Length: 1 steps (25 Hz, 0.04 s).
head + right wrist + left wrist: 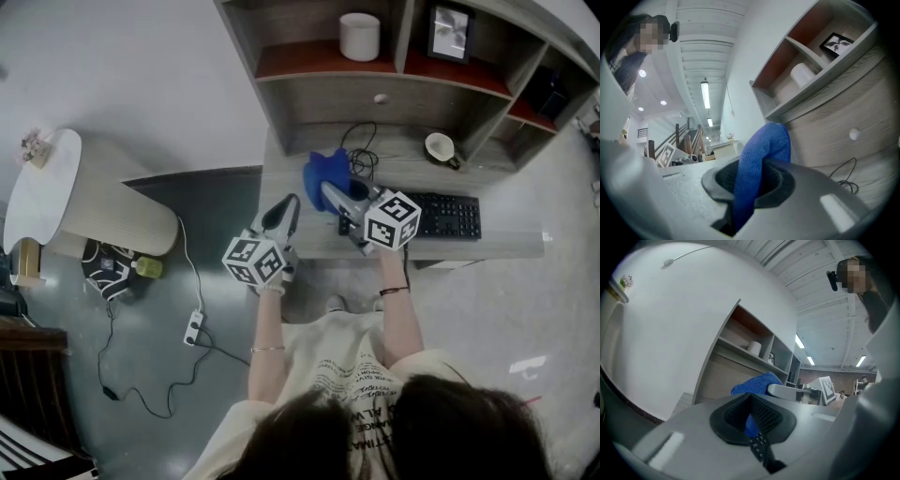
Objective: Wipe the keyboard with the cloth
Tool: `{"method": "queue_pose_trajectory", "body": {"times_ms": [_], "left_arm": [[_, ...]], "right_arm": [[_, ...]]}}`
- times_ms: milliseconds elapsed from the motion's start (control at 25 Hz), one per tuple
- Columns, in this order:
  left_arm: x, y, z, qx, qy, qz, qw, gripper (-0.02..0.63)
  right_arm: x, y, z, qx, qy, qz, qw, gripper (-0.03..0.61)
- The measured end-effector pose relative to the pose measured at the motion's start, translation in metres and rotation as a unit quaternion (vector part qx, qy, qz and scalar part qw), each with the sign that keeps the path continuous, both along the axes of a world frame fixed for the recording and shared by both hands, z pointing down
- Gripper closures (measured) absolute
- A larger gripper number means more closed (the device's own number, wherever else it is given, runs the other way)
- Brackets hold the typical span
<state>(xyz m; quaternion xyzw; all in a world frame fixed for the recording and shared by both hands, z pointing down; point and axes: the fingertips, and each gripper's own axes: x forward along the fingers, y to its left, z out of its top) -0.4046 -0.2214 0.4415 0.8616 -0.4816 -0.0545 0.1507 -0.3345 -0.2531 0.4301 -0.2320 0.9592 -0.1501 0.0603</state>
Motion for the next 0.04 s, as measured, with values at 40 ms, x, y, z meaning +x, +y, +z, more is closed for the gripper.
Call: {"method": "queue_pose_trajectory", "body": {"times_ms": [40], "left_arm": [[-0.0005,-0.0005,-0.0001,0.0,0.0,0.0,1.0,0.615]], "right_arm": [[-0.0003,-0.0004,0.0001,0.0,0.0,0.0,1.0,0.52]]}}
